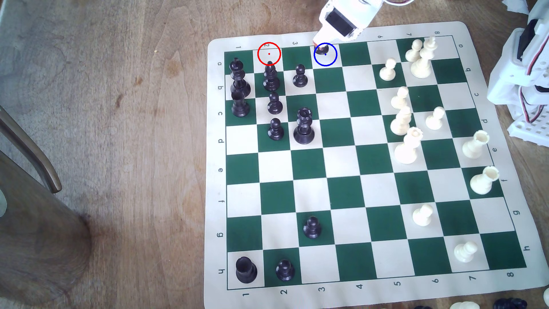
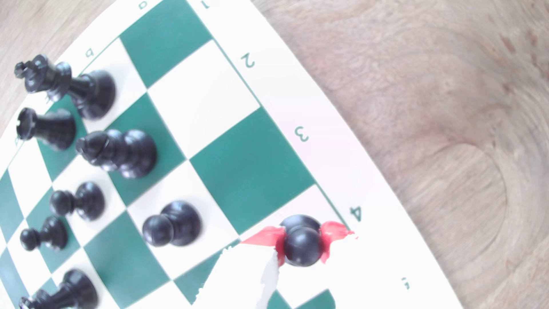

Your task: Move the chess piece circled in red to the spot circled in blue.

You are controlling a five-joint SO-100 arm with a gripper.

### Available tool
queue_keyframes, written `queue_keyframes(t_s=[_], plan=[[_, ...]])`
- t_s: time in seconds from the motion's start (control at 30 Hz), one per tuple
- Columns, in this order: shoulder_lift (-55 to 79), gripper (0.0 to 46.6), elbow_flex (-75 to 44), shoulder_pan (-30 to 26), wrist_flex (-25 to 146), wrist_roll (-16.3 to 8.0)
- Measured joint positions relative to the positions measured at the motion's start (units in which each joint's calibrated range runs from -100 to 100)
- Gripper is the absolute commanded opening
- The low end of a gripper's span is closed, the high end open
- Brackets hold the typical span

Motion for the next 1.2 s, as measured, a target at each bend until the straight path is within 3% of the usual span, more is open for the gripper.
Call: queue_keyframes(t_s=[0.67,0.7,0.77,0.83,1.2], plan=[[1.34,0.2,1.9,-1.03,-0.48,1.71],[1.34,0.8,1.99,-1.03,-0.64,1.76],[1.34,9.0,1.99,-0.81,-0.64,1.76],[1.34,13.5,1.99,-0.52,-0.64,1.76],[1.34,16.6,5.06,0.44,-3.43,1.51]])
